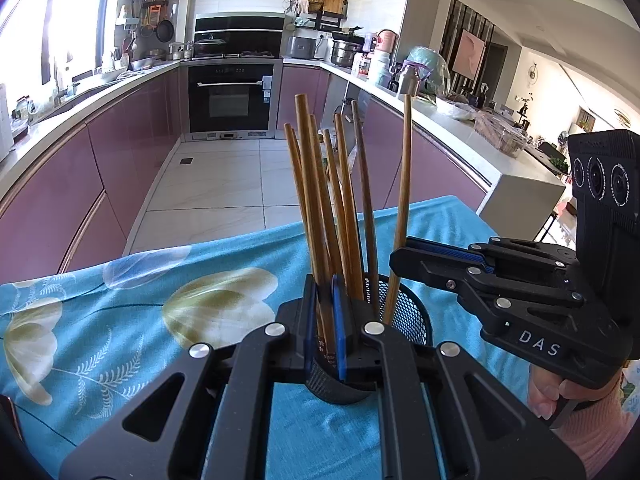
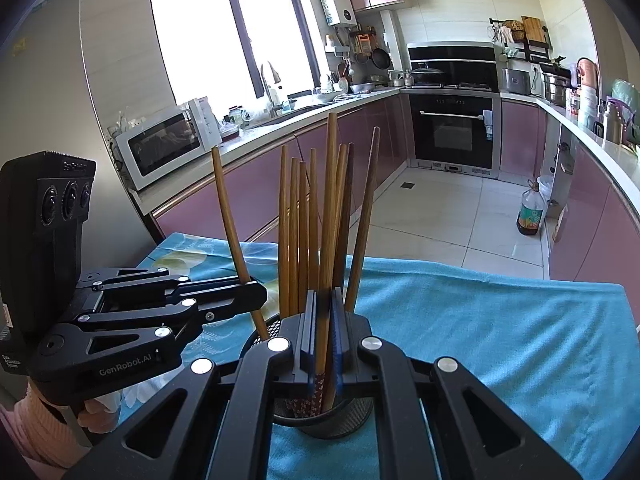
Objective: Organize utensils
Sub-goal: 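Lower both chopsticks into the mesh holder among the others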
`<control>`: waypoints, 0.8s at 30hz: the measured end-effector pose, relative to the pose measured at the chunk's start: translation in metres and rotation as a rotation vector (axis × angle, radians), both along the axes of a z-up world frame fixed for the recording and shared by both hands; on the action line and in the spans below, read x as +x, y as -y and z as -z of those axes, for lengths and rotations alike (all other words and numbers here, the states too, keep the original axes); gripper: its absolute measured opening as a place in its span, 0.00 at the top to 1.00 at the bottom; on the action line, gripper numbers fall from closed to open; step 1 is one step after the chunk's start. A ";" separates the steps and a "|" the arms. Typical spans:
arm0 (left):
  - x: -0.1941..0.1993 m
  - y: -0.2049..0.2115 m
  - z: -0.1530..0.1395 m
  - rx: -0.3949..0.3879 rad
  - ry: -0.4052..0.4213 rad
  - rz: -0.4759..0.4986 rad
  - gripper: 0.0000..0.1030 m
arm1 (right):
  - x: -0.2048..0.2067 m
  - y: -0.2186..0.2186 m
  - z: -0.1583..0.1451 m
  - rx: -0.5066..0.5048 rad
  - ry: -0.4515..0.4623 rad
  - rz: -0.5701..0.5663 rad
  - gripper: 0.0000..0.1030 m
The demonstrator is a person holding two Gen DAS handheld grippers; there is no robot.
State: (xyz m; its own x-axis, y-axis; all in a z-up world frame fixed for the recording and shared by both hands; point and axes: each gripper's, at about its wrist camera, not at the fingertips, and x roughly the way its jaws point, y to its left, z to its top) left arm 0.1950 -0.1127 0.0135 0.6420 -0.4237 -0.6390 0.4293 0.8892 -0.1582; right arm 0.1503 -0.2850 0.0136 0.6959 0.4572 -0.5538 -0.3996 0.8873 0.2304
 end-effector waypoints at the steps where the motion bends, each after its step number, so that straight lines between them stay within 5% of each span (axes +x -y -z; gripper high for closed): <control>1: 0.000 0.000 0.000 0.001 -0.001 0.000 0.92 | 0.001 0.000 0.000 0.000 -0.002 0.000 0.94; 24: 0.015 0.003 0.010 0.004 -0.024 -0.002 0.91 | 0.011 -0.002 0.004 0.007 -0.031 0.004 0.94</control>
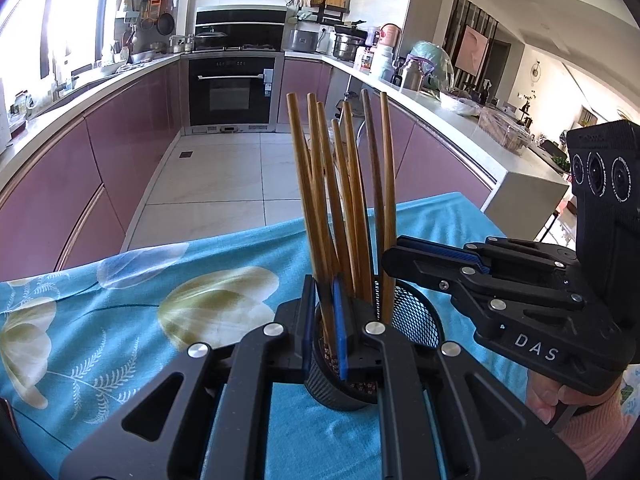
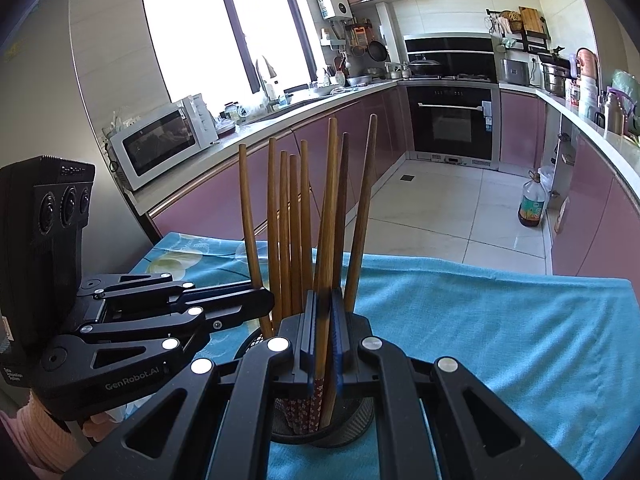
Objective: Organize utensils
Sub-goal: 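Lower both chopsticks into the mesh holder among the others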
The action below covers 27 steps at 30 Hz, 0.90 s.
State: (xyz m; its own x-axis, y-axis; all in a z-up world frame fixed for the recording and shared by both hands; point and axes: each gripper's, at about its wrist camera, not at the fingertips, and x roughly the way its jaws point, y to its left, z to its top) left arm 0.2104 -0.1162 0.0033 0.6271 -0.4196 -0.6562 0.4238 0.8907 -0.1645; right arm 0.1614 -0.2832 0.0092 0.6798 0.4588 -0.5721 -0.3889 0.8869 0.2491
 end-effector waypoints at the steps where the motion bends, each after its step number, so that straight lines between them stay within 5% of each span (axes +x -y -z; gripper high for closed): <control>1: 0.000 0.000 0.000 -0.001 0.000 0.000 0.91 | 0.000 0.000 0.000 -0.001 -0.001 0.001 0.94; 27: 0.000 -0.002 0.002 -0.008 0.007 -0.013 0.91 | 0.004 0.001 0.005 0.004 -0.006 0.017 0.93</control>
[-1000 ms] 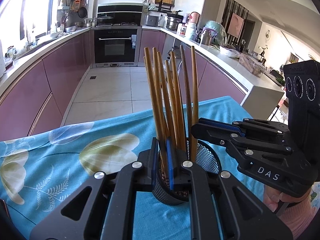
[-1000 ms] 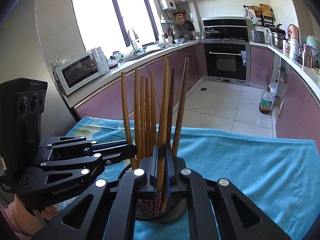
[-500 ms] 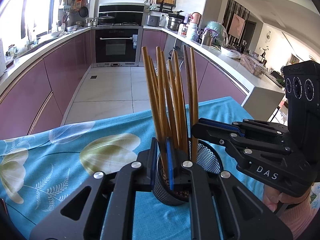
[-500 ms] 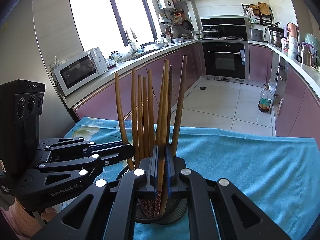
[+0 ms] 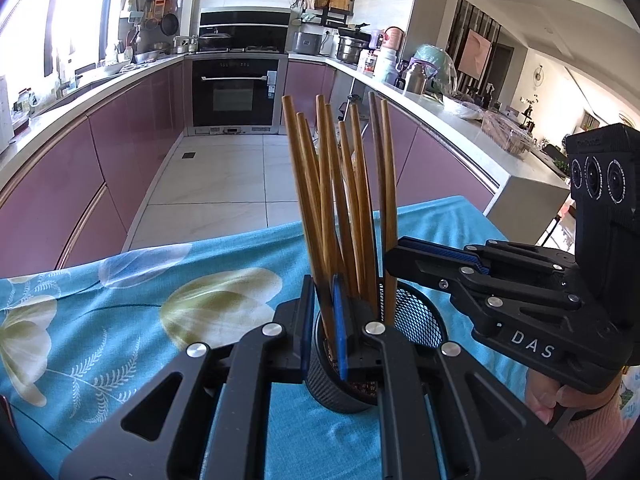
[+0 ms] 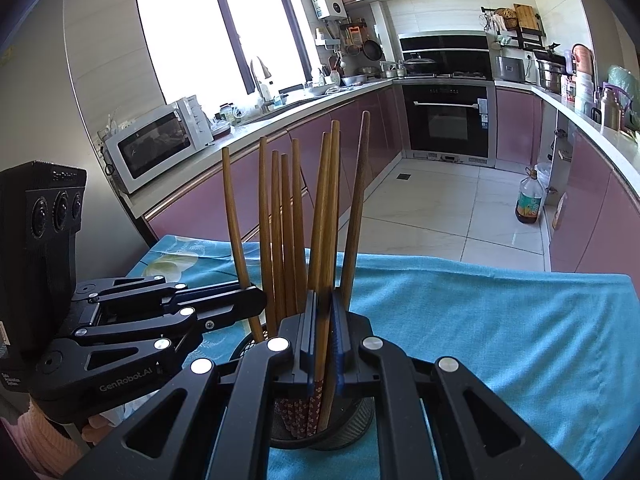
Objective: Organize utensils
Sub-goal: 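Lower both chopsticks into the mesh holder among the others, then open both grippers and withdraw them from the mesh holder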
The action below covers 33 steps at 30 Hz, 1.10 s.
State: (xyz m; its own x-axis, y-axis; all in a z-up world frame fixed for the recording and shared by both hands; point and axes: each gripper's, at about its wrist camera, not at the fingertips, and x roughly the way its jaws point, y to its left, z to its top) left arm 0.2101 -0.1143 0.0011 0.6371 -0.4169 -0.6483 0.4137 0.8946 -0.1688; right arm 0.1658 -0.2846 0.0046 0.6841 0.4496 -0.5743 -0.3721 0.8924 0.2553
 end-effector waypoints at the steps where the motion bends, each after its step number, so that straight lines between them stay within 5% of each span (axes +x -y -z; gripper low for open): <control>1: 0.000 0.001 0.000 0.000 0.000 0.002 0.91 | 0.000 0.000 0.000 0.000 0.000 -0.002 0.93; 19: 0.001 -0.002 0.006 -0.002 0.000 -0.013 0.84 | -0.005 -0.007 0.003 -0.014 0.007 -0.013 0.93; 25: -0.005 -0.008 0.007 -0.003 0.016 -0.034 0.71 | -0.010 -0.006 0.004 -0.023 0.017 -0.006 0.92; 33: -0.029 -0.020 0.002 0.007 0.113 -0.095 0.42 | -0.025 -0.005 0.004 -0.067 0.066 0.033 0.67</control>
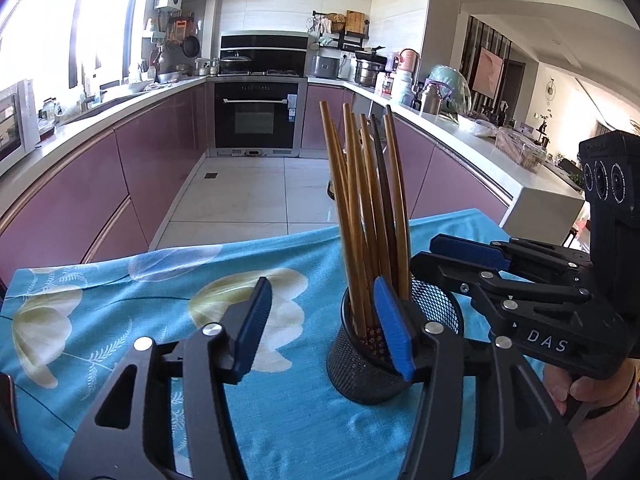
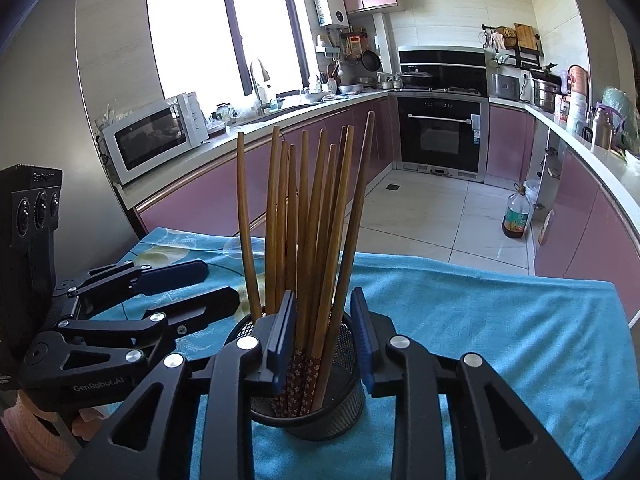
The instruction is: Organize utensils
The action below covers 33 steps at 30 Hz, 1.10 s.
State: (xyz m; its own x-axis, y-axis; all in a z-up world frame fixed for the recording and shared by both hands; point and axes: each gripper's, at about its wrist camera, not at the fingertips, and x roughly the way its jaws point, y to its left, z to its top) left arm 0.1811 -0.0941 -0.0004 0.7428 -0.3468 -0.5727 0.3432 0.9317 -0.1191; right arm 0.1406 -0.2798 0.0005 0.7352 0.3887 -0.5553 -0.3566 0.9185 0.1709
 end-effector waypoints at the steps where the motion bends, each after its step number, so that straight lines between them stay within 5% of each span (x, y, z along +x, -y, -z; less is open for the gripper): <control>1: -0.004 -0.003 -0.001 -0.001 0.016 -0.014 0.40 | -0.001 0.001 -0.001 -0.004 0.008 0.007 0.66; 8: -0.038 -0.028 -0.005 -0.005 0.122 -0.112 0.08 | -0.025 0.002 0.002 -0.051 0.074 0.073 0.37; 15: -0.073 -0.039 -0.004 0.033 0.183 -0.156 0.05 | -0.049 -0.007 0.009 -0.090 0.128 0.088 0.09; 33: -0.137 -0.058 -0.011 0.017 0.308 -0.250 0.05 | -0.109 -0.021 0.012 -0.079 0.250 0.102 0.07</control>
